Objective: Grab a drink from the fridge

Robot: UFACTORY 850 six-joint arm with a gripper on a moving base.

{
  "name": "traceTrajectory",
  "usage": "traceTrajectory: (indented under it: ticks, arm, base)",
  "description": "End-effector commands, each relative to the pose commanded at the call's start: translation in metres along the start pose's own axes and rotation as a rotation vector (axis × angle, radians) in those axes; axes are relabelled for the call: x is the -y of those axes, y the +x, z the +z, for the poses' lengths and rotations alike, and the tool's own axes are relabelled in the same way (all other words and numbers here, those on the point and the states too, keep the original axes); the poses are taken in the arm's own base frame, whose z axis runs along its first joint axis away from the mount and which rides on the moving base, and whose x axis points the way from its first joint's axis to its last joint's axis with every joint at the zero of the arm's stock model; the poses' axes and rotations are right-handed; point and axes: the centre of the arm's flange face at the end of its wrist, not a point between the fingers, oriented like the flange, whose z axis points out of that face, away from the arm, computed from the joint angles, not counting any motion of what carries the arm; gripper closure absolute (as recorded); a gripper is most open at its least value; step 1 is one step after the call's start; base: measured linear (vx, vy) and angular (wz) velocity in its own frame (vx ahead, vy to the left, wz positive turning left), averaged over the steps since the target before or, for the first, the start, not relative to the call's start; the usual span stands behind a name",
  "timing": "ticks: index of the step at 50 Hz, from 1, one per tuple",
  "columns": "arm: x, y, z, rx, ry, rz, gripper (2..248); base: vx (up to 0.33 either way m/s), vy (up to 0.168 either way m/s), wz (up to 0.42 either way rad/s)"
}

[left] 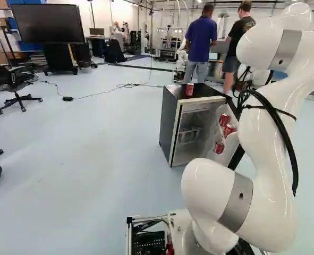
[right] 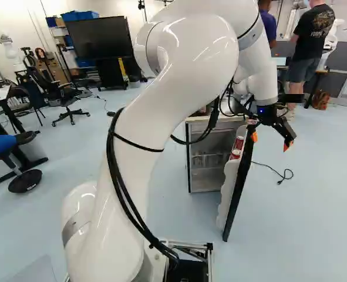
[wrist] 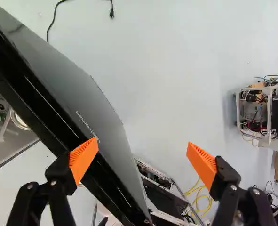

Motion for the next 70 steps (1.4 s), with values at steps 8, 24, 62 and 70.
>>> traceTrajectory:
  ticks: [8, 24, 62, 70]
  arm:
    - [0.010, -0.008, -0.004, 0.004, 0.002, -0.018, 3]
    - [0.030, -0.024, -0.012, 0.011, 0.006, -0.057, 3]
    - [0.085, -0.053, -0.031, 0.007, 0.018, -0.154, 3]
    - [0.097, -0.057, -0.035, 0.004, 0.021, -0.174, 3]
  base:
    - [0.000, 0.000, 0.000]
    - [0.000, 0.000, 0.000]
    - [0.000, 0.000, 0.000]
    - [0.000, 0.000, 0.000]
